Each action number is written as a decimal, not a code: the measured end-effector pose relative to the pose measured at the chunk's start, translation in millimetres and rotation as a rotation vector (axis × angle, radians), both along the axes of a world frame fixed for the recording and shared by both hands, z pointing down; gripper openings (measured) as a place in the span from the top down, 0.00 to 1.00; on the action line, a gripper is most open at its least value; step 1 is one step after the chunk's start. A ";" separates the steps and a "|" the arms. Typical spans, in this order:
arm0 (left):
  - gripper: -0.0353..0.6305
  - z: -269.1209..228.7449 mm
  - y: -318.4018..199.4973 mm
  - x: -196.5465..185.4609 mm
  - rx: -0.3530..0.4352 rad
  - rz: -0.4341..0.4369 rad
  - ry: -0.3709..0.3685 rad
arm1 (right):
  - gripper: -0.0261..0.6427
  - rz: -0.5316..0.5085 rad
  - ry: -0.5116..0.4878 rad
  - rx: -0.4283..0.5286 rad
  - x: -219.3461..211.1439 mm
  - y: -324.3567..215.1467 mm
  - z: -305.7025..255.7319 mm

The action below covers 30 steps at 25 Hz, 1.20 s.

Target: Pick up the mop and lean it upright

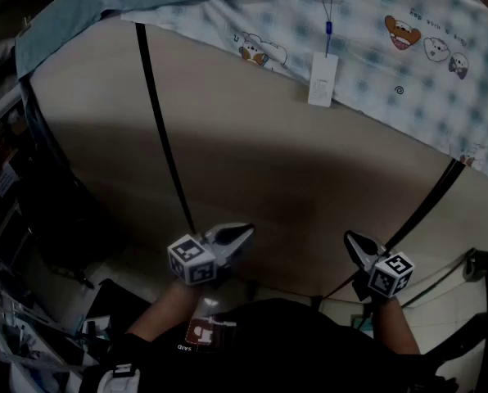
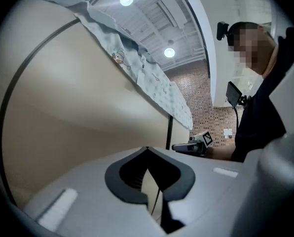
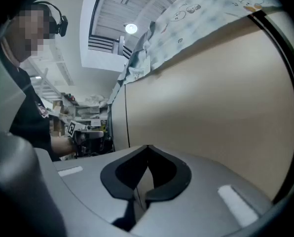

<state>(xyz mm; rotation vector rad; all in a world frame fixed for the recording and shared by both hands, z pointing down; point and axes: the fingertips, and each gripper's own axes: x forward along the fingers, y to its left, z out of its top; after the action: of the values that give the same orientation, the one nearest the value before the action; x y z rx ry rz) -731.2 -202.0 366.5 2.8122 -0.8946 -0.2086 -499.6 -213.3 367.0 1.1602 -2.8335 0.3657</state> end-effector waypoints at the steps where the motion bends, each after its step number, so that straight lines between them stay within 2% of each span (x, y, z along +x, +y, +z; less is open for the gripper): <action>1: 0.95 0.1 -0.8 2.3 0.001 -0.004 0.002 | 0.94 0.001 0.008 0.004 3.0 -0.1 0.2; 9: 0.95 -4.8 7.1 39.7 -0.008 -0.002 -0.002 | 0.94 -0.024 0.003 -0.005 34.0 8.2 4.0; 19: 0.95 6.0 28.5 130.0 -0.050 -0.022 0.025 | 0.94 -0.078 0.021 -0.024 105.7 26.0 10.2; 24: 0.95 10.4 35.4 159.7 -0.067 0.024 0.017 | 0.94 -0.070 -0.001 -0.047 122.3 29.4 14.7; 30: 0.95 8.5 18.4 168.0 -0.034 0.103 0.015 | 0.94 -0.010 -0.003 -0.029 132.6 30.3 9.1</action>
<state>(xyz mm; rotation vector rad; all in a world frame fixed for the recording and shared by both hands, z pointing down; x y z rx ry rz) -563.1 -183.6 375.0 2.8117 -0.7409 -0.1977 -367.1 -182.9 376.1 1.1405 -2.8255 0.4067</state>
